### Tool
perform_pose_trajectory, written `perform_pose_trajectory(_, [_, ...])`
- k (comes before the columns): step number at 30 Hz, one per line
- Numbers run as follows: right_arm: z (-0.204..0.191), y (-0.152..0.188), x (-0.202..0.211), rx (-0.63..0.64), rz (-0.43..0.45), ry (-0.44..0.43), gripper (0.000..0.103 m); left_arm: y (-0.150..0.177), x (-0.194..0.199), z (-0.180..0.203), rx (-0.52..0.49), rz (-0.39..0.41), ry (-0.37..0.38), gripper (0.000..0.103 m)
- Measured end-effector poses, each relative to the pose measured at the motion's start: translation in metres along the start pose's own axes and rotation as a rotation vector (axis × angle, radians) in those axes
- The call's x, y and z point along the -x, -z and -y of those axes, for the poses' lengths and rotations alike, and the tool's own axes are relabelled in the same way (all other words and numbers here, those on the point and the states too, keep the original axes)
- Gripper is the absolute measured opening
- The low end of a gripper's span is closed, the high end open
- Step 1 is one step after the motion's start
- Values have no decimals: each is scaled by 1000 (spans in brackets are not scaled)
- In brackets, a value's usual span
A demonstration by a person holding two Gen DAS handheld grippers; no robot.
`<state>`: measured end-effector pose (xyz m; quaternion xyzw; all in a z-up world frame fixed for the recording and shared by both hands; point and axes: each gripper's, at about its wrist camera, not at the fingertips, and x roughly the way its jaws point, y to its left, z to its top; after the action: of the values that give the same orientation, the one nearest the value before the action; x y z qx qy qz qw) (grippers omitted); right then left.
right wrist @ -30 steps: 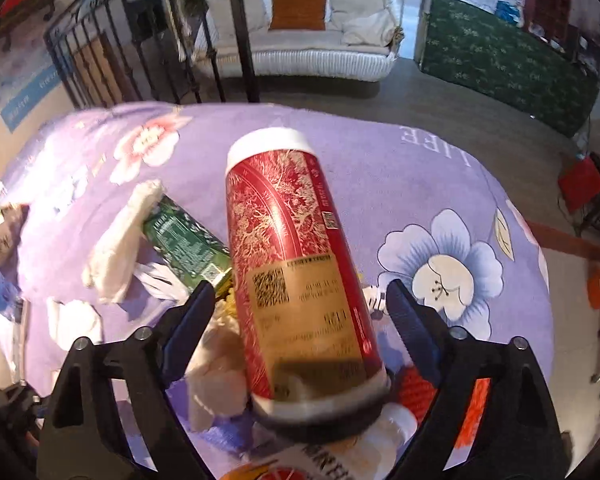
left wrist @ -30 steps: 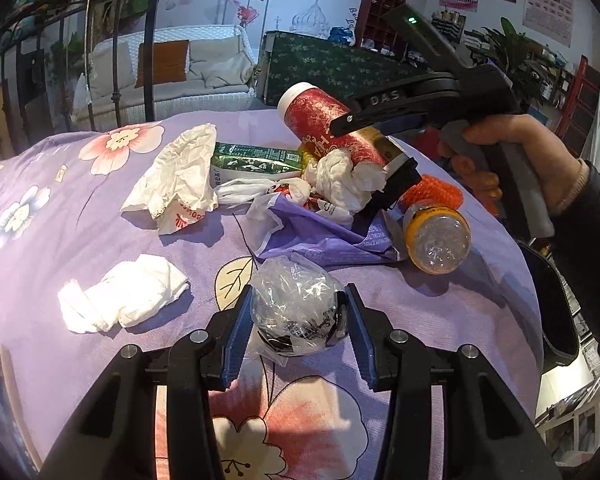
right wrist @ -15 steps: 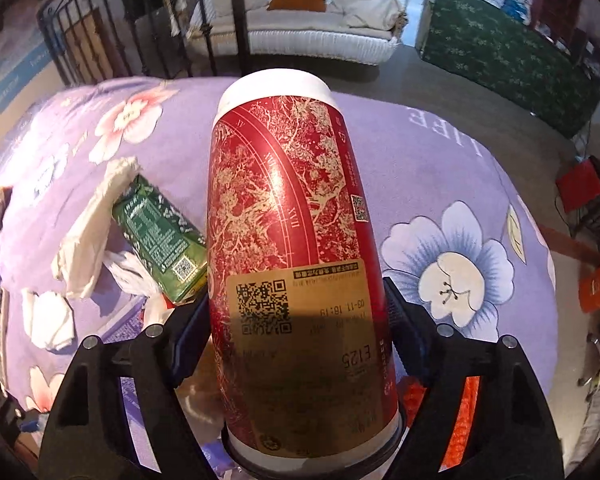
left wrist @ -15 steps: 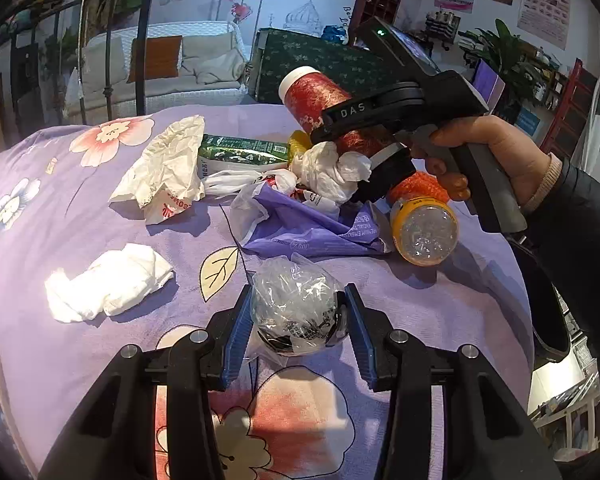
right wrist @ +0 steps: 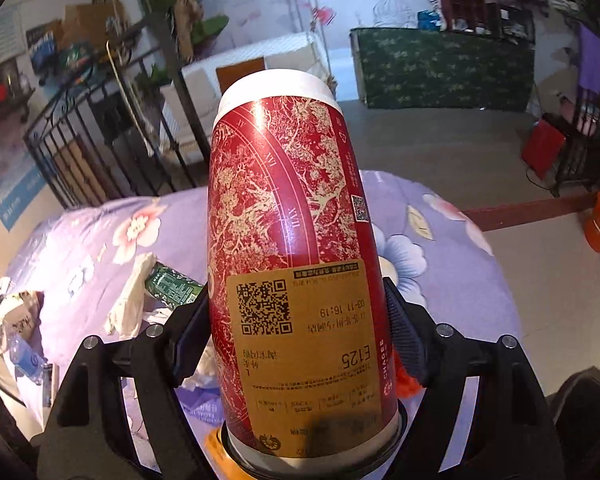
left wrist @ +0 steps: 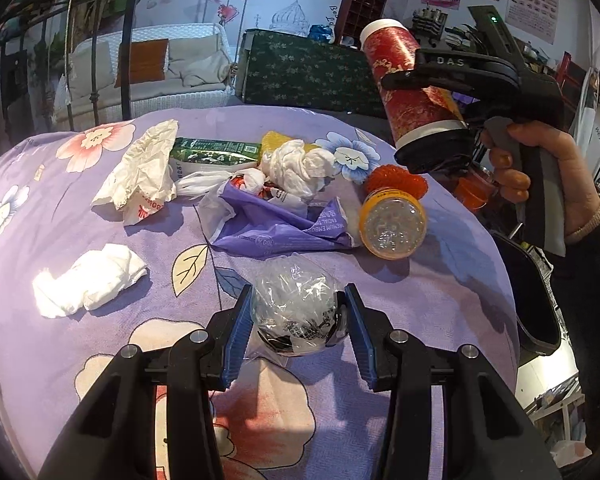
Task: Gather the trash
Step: 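Carry the red can into the black bin and open the right tool while the left carries the bag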
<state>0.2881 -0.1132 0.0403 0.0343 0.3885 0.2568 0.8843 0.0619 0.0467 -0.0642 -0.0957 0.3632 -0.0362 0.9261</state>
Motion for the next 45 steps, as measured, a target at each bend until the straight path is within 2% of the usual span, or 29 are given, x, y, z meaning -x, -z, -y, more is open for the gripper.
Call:
perform_pose_trajectory(7, [37,34,52,-101,30,-4,78,-2,0,32,-75,-1,42,44])
perform_pose_trajectory(16, [105,92,109,-256,31,45,78,-9,-7,84,-177,-31,166,44])
perform_pose_trajectory(19, [139,112,127,-321,23,111,78,-11,-7,104,-214,-35,209,44])
perform_pose_trajectory(23, [195,140,145,-421,-12,250,78,-15,-10,130,-255,-38,253,44])
perform_pose_trajectory(27, [238,168,144,-522,-87,315,78,-16,-15,161,-307,-49,292,44])
perform_pose_trajectory(33, [271,204,124,-621,-175,341,78,-14,-18,193,-375,-55,323,44])
perform_pose_trajectory(45, [305,219,61,-688,-367,381,78,-14,-30,216,-393,-99,345,44])
